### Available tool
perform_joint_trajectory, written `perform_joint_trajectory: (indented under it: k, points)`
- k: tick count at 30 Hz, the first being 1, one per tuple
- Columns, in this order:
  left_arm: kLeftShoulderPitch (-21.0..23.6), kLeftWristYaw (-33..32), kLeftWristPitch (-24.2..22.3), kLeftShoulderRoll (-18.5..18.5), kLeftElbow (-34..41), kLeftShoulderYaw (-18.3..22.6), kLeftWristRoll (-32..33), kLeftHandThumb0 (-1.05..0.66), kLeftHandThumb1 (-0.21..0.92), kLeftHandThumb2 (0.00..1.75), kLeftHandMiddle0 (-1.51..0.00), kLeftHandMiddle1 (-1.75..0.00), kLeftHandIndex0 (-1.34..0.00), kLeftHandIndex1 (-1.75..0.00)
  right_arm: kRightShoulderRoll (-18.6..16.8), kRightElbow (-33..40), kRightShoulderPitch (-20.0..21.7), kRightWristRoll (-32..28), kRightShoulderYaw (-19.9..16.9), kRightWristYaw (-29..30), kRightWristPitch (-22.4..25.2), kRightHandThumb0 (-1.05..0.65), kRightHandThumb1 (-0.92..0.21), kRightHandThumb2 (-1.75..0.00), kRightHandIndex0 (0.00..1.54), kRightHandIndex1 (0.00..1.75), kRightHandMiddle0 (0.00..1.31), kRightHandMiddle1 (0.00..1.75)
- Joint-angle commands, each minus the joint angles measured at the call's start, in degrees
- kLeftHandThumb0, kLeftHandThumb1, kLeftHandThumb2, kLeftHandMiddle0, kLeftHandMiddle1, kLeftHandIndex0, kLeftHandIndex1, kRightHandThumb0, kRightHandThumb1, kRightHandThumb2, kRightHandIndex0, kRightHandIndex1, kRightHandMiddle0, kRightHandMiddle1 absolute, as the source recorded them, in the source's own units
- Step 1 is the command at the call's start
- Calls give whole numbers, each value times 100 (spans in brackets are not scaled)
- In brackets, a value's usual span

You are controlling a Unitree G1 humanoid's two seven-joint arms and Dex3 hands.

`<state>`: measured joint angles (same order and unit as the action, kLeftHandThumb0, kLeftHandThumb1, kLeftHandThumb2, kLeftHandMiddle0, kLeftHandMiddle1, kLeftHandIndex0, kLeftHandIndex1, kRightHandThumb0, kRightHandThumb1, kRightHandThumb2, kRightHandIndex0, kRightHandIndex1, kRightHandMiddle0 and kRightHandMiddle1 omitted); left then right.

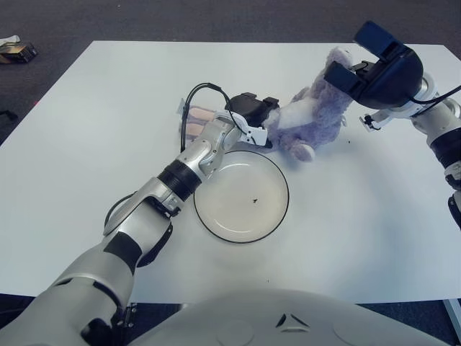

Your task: Put the doll into the plate.

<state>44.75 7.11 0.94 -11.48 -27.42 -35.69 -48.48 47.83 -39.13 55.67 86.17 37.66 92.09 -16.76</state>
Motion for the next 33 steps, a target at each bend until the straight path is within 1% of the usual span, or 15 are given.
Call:
perform_joint_trajectory:
  k: [1,2,3,4,5,6,7,10,15,24,27,29,33]
  points:
    - [-142,12,26,-84,-300,-88,-73,-25,44,106,-68,-174,-57,-154,68,65,5,6,-87,41,-23,0,-37,-126,58,175,36,172]
    - [-140,-7,37,-83,-314,-86,-72,-21,47,96,-70,-174,-59,-158,69,66,4,6,-88,41,-26,0,-37,-126,58,175,36,172]
    - [-138,-19,45,-82,-324,-85,-71,-16,56,72,-74,-174,-62,-164,70,67,4,6,-89,41,-28,0,-37,-126,58,175,36,172]
    - [-135,-28,52,-81,-334,-85,-70,-14,61,60,-76,-174,-63,-166,70,67,4,7,-89,41,-29,0,-37,-126,58,175,36,172]
    - [-129,-48,62,-77,-361,-83,-68,-11,68,44,-77,-174,-64,-169,74,69,1,6,-91,41,-35,0,-37,-126,58,175,36,172]
    - [-120,-76,77,-71,-406,-82,-63,-7,72,34,-79,-174,-65,-171,77,68,-1,5,-92,41,-40,0,-37,-126,58,175,36,172]
    - [-112,-99,89,-65,-443,-82,-60,-4,76,28,-80,-175,-65,-172,78,67,-3,4,-93,41,-44,0,-37,-126,58,175,35,172]
    - [-99,-159,123,-55,-525,-81,-51,0,80,21,-80,-175,-64,-174,78,62,-8,5,-95,41,-45,0,-37,-126,58,175,35,172]
    - [-102,-282,177,-43,-620,-75,-38,1,83,19,-80,-175,-63,-175,85,62,-21,3,-99,41,-48,0,-37,-126,58,175,35,173]
    - [-108,-535,381,-68,-775,-57,10,1,84,20,-81,-175,-62,-175,106,64,-35,1,-112,41,-62,0,-39,-125,57,175,33,175]
    - [-96,-602,522,-96,-868,-37,64,2,81,28,-82,-175,-63,-175,107,55,-29,5,-111,41,-69,0,-40,-124,56,175,32,175]
    - [-84,-624,606,-108,-926,-18,98,2,73,43,-84,-175,-64,-175,106,51,-27,7,-110,41,-71,0,-40,-123,56,174,31,175]
    - [-58,-601,825,-140,-1058,69,244,2,64,61,-86,-175,-66,-175,97,38,-32,12,-105,41,-63,0,-41,-123,56,174,31,175]
